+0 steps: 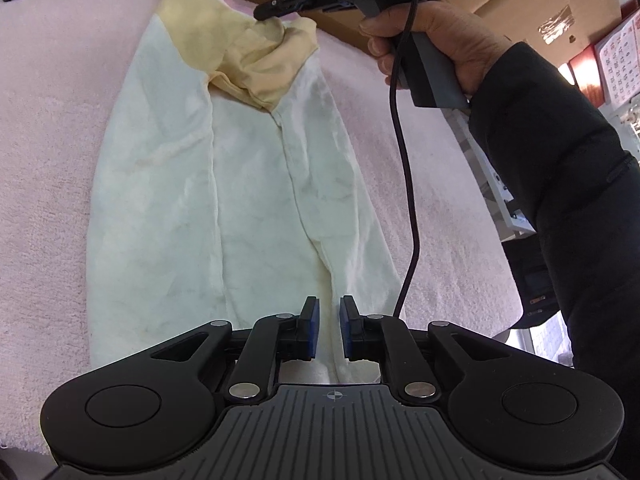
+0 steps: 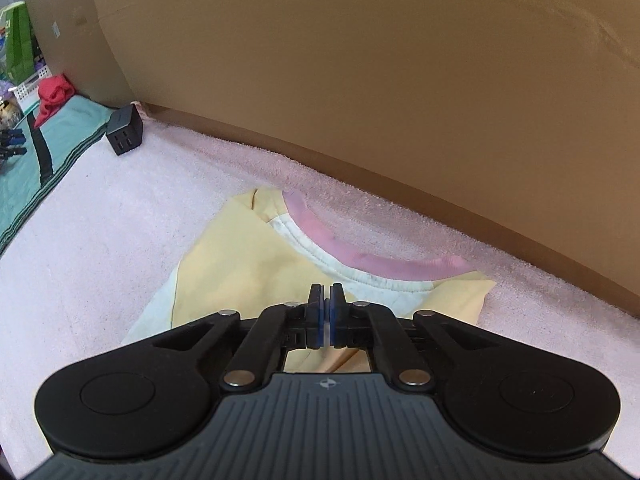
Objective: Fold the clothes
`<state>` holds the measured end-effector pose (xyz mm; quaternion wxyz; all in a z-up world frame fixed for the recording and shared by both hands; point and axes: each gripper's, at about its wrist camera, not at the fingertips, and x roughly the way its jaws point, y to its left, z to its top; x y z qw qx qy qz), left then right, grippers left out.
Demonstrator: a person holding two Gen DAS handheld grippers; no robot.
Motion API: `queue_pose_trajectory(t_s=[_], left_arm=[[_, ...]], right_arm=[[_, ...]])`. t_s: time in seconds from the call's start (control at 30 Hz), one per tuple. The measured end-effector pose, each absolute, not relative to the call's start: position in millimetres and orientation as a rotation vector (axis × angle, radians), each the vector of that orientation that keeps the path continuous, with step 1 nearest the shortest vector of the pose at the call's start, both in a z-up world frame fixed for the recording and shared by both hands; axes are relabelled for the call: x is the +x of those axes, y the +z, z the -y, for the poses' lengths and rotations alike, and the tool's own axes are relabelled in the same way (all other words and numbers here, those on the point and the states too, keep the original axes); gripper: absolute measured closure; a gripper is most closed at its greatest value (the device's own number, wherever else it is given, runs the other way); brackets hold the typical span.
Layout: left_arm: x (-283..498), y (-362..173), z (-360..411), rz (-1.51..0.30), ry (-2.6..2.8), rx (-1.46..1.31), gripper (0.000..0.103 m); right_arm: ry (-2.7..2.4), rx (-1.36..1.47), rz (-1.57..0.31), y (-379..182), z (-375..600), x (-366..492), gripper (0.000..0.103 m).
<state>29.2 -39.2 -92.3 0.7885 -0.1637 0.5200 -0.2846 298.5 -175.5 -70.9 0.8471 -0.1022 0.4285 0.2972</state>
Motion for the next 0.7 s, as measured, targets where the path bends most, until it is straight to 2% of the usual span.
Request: queue_pose_trajectory(t_s=[0.23,0.3,0.37,0.4,0.43,0.47,0.53,0.6,0.7], left_arm=[[28.5,-95.3,42.0,-1.125,-0.615,-0.359,0.078],[27.6,-97.1,44.8,-1.132,-0.617,-0.357,0.078],[26.7,-99.1,47.6,-1.139,-0.620,-0.356,0.078],[26.1,-99.8,48.1,-1.142,-0.622,-0.358,0.078],[25.4,-100.3,48.2,-1.142,-0.622,-0.359,0.078],[24.6,-100.2,47.2,-1.140,-0.621,-0.361,0.078],[23.7,-99.6,43.5,-1.137,-0.614,-0.367,0.078],[24.4,-98.7,38.4,-1.132,-0.605,-0.376,0.078],[27.9,-95.0,30.3,-1.112,-0.589,-0.384,0.078]], right_arm=[[0.804,-0.023,-0.661,-43.3,199.9,281.7,0.101],[0.799,0.025,-0.661,-52.8,199.6,288.3,0.099],[0.797,0.056,-0.725,-69.5,193.2,298.6,0.091],[0.785,0.042,-0.790,-78.2,186.6,302.8,0.062],[0.769,0.026,-0.855,-86.7,179.9,306.7,0.040],[0.718,-0.017,-0.853,-89.9,176.1,303.8,0.040],[0.681,-0.002,-0.795,-82.5,182.9,297.1,0.049],[0.653,0.038,-0.743,-71.4,195.4,290.3,0.051],[0.625,0.070,-0.717,-56.1,217.6,277.2,0.072]])
